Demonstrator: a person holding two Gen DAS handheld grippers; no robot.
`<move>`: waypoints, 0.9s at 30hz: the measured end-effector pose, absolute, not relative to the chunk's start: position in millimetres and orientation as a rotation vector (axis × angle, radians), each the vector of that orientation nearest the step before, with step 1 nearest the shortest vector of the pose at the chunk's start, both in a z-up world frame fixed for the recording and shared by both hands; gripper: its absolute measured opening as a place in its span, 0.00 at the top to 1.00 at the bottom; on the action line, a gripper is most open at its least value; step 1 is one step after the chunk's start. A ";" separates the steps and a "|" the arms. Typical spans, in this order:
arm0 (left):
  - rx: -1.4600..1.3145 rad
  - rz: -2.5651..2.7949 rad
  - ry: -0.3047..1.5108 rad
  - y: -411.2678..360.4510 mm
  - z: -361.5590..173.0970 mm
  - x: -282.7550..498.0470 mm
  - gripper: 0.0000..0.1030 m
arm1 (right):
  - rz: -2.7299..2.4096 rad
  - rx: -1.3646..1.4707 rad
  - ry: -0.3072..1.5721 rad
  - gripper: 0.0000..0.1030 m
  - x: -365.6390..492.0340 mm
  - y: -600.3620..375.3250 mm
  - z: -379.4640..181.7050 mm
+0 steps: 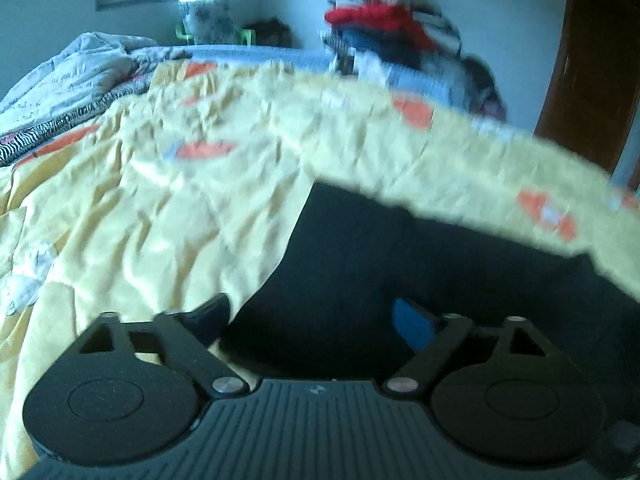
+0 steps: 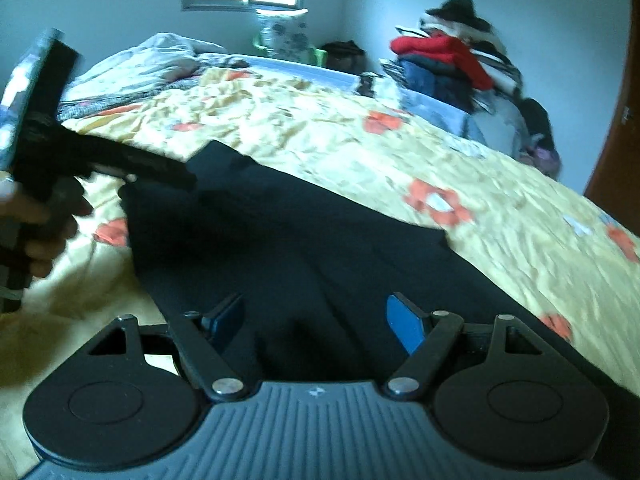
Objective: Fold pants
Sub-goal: 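Close the right gripper on the folded pants edge while the left gripper grasps beside it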
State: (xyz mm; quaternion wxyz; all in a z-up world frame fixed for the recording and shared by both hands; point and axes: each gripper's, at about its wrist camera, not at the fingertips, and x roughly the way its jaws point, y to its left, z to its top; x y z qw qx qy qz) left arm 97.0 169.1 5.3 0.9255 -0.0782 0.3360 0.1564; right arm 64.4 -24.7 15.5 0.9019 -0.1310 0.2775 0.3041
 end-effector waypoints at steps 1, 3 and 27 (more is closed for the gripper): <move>-0.155 0.314 0.679 167.7 2.5 91.5 0.14 | 0.645 -0.283 0.570 0.24 63.5 -18.1 15.5; -0.113 0.311 0.665 163.8 -0.8 79.6 0.14 | 0.672 -0.317 0.569 0.24 60.6 -4.3 14.3; -0.663 0.222 0.613 261.2 9.9 35.6 0.11 | 0.708 -1.077 0.169 0.65 21.0 158.8 -44.8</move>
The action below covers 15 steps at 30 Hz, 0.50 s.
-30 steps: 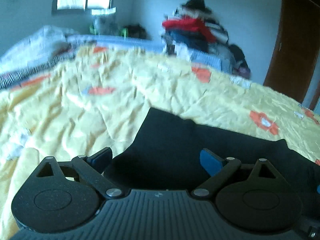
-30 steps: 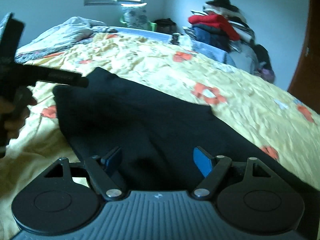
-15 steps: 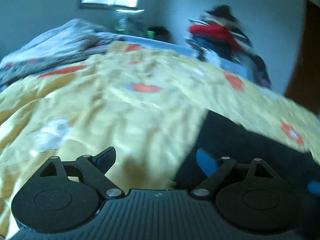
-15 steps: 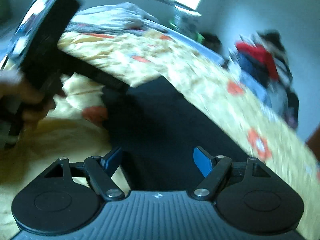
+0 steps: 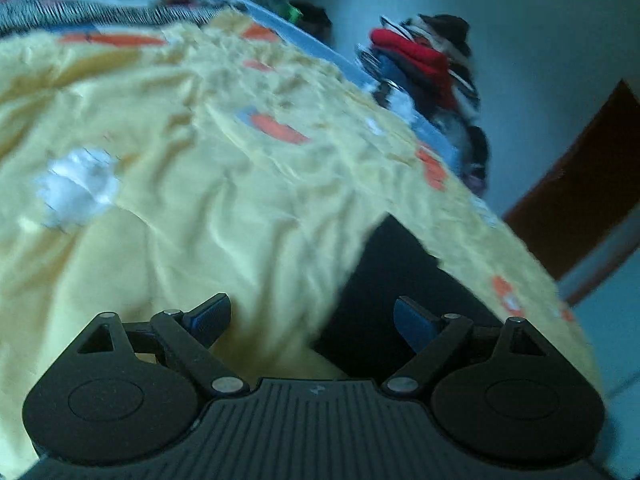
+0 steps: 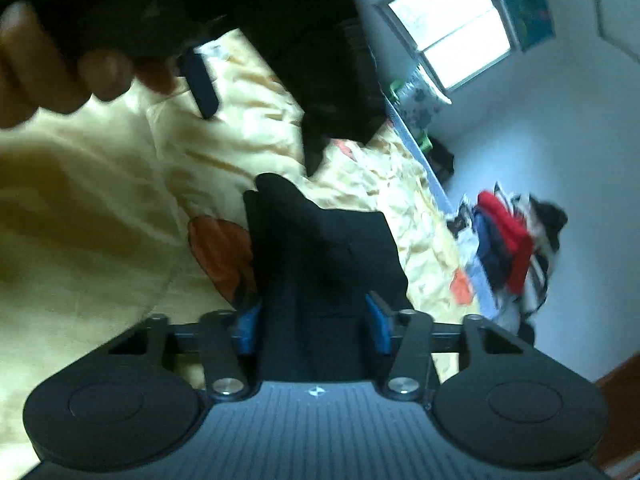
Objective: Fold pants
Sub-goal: 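Close the right gripper on the folded pants edge while the left gripper grasps beside it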
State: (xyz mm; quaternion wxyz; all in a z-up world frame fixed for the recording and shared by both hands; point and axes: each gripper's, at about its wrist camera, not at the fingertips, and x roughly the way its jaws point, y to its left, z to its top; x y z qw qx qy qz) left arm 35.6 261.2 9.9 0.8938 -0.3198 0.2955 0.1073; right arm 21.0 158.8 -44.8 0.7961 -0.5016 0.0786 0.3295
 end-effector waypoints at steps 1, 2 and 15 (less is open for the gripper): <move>-0.700 0.192 0.629 261.2 7.9 37.6 0.11 | 0.709 -1.101 0.154 0.72 20.0 162.3 -48.5; -0.739 0.161 0.642 261.8 5.0 39.8 0.11 | 0.713 -1.115 0.139 0.78 18.9 164.0 -51.5; -1.140 -0.093 0.648 260.9 -25.8 85.4 0.15 | 0.772 -0.745 0.269 0.82 59.9 131.9 -0.1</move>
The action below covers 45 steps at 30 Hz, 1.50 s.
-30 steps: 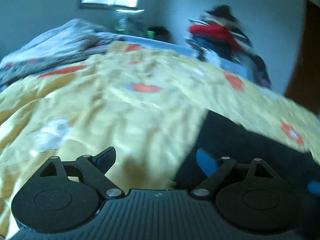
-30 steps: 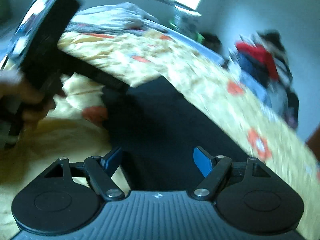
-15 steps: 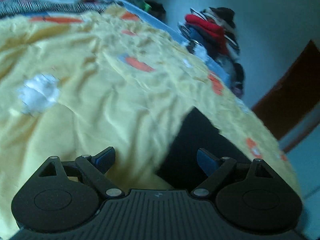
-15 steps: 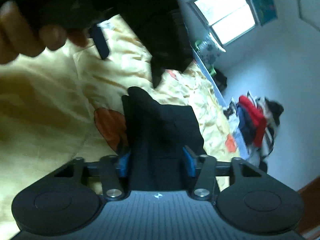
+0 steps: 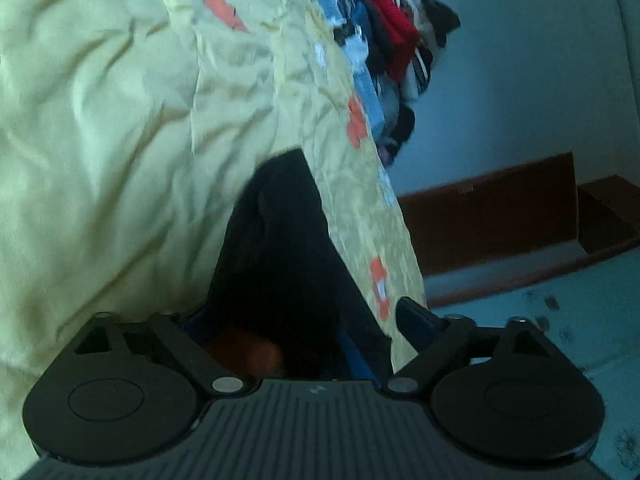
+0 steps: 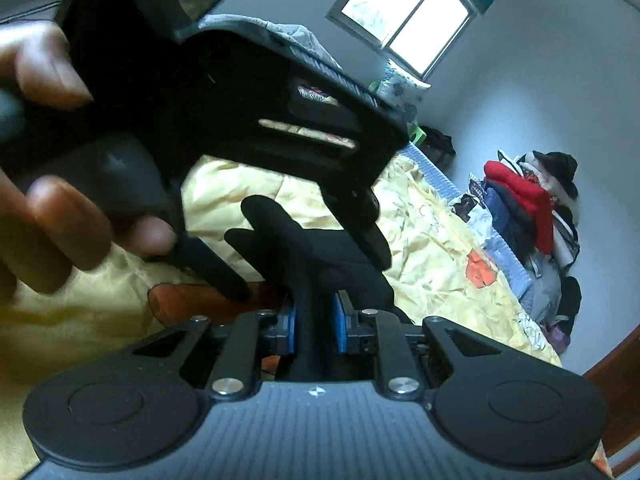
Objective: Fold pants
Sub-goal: 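Close the right gripper on the folded pants edge while the left gripper grasps beside it, then lift the gripped edge with both grippers and fold it over the pants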
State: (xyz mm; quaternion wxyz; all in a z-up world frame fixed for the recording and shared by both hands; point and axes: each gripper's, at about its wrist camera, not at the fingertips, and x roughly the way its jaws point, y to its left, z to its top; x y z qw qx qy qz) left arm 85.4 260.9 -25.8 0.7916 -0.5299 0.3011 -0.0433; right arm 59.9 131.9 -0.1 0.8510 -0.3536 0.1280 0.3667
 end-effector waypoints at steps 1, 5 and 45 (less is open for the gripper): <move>-1.138 -0.085 0.641 261.7 -25.0 86.5 0.15 | 0.782 -0.772 0.275 0.81 59.1 134.0 -2.6; -1.089 -0.097 0.632 267.1 -18.1 90.5 0.15 | 0.763 -0.906 0.221 0.48 49.8 145.6 -19.1; -0.414 -0.033 0.538 163.4 42.9 90.3 0.87 | 1.090 0.133 0.632 0.86 156.6 7.2 38.3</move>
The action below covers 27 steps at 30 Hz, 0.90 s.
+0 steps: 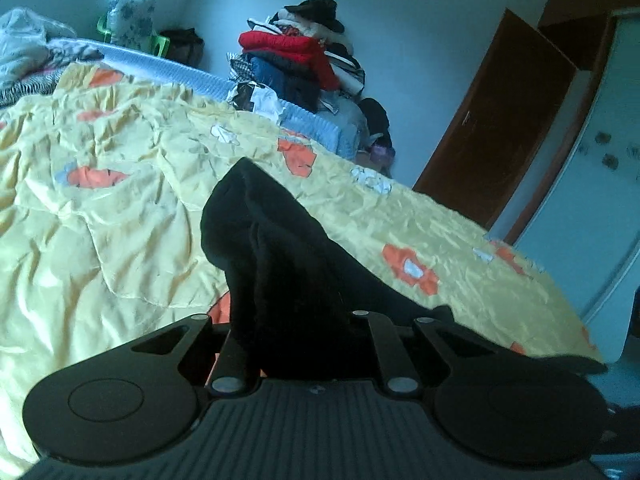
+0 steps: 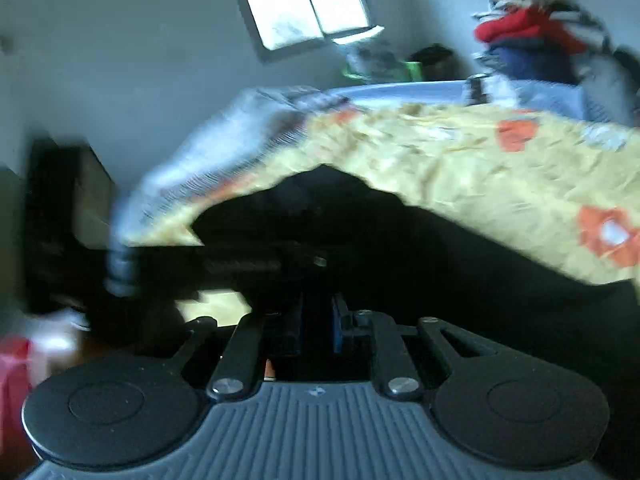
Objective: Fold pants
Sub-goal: 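Lift the gripped edge with both grippers and fold it over the pants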
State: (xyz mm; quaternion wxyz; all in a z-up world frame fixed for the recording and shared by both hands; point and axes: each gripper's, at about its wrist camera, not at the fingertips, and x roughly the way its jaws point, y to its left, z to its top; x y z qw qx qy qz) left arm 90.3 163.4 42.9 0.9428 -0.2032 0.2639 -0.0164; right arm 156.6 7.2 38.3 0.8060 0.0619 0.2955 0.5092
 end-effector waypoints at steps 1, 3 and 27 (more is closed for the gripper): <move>-0.440 -0.032 0.547 166.8 42.9 92.6 0.87 | 1.101 0.128 0.621 0.86 150.3 -3.3 41.0; -0.471 -0.024 0.556 168.7 42.9 95.2 0.87 | 1.005 0.084 0.592 0.86 140.7 -21.1 43.0; -0.112 -0.334 0.432 -59.5 84.6 79.9 0.84 | 0.730 0.477 0.515 0.86 111.5 -191.1 25.2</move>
